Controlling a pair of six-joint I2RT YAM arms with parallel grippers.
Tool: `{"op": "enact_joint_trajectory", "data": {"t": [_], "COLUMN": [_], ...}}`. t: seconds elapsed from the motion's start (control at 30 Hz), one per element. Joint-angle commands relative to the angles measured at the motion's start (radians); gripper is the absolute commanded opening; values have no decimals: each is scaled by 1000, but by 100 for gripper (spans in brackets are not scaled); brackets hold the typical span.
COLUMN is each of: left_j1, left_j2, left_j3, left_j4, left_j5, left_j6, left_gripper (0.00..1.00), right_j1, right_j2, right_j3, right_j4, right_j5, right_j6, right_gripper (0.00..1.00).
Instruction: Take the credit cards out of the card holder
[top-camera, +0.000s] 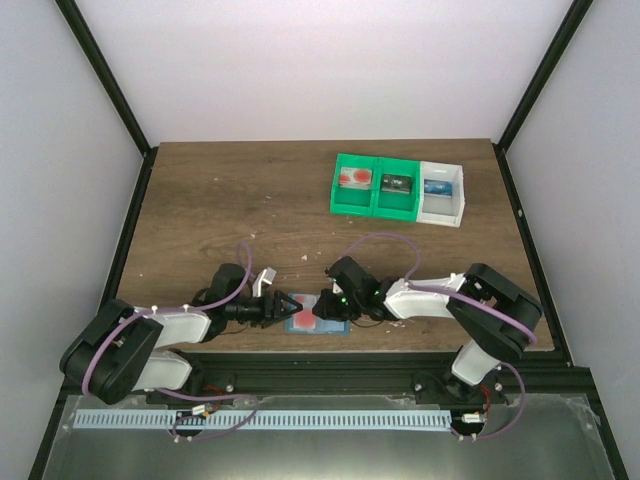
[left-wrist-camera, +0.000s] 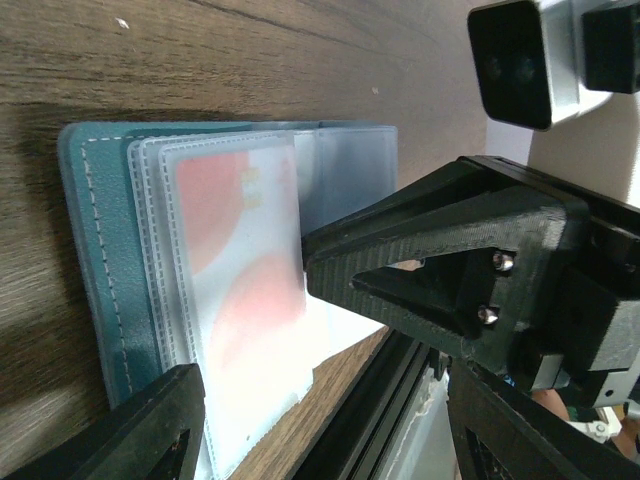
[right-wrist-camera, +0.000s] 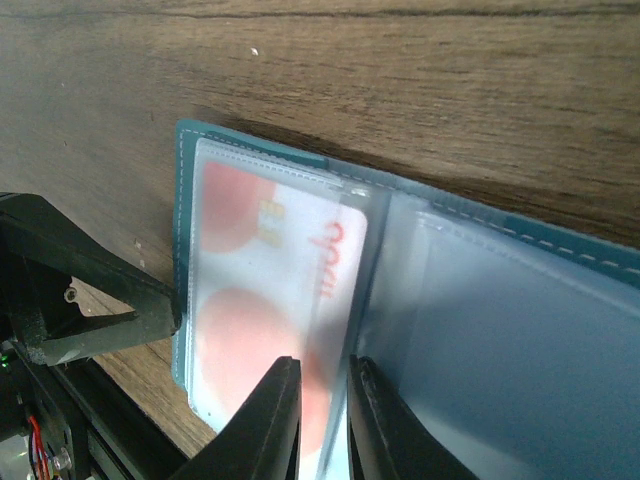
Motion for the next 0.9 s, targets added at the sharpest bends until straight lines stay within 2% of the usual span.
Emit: {"op": "enact_joint_trajectory", "data": {"t": [0.0,0.2,0.63,0.87], "left_j1": [-1,-1,-1,-2], "left_j2": [7,17,69,54], "left_j3": [-9,-5,4,-9], "left_j4": [51,45,82,150], "left_j5": [19,8,23,63], "left_j6": [-1,3,-14,-88], "left_gripper": [69,70,70,70], "right_j1": [10,11,11,11], "right_j2": [30,20,28,18], "right_j3": [-19,-54,-96,-111], "right_j4": [8,21,94,110], "right_j5": [0,14,2,2], "right_j6": [4,7,29,34], "right_gripper": [9,1,0,0]}}
